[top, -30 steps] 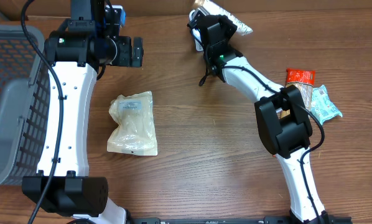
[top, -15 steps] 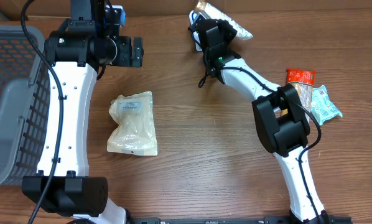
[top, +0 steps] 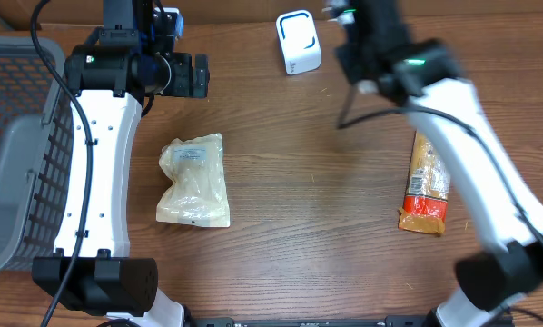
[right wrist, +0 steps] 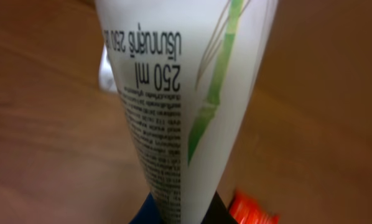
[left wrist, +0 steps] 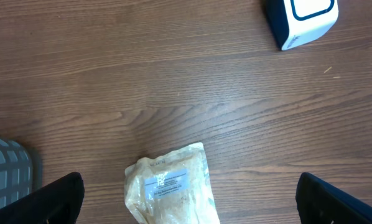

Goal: Scan the item barcode
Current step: 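Carry the white tube right and place it beside the pasta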

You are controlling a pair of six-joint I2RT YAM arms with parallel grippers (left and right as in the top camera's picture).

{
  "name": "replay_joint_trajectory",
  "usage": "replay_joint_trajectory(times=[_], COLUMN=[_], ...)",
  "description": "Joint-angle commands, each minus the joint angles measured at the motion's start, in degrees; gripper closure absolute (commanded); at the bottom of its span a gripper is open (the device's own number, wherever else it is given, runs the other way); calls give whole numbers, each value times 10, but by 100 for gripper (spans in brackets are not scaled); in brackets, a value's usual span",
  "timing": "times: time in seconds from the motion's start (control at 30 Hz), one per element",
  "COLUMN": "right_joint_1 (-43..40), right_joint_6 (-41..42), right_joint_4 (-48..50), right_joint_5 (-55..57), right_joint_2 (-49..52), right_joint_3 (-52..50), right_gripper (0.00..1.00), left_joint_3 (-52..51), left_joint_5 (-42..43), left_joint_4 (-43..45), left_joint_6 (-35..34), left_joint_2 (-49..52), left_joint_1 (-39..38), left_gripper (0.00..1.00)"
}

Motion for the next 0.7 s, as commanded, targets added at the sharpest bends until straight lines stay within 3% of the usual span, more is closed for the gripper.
replay_joint_trajectory(times=[0.0, 0.13, 0.4, 0.67], right_joint_1=[-47, -81, -120, -195], right_joint_6=[138, 130, 84, 83], right_joint_4=[-79, -143, -86, -31], right_joint_5=[-164, -214, -213, -101], right_joint_2=[11, 28, 32, 32], right_joint_3=[-10, -68, -221, -337], right_gripper=[96, 96, 96, 90], left_joint_3=[7, 7, 7, 7], left_joint_5=[-3, -3, -3, -3], left_joint_4=[0, 0, 0, 0], left_joint_6=[11, 11, 11, 11], left_joint_2=[-8, -8, -8, -8], left_joint_1=[-4, -4, -4, -4], left_gripper=[0, 0, 0, 0])
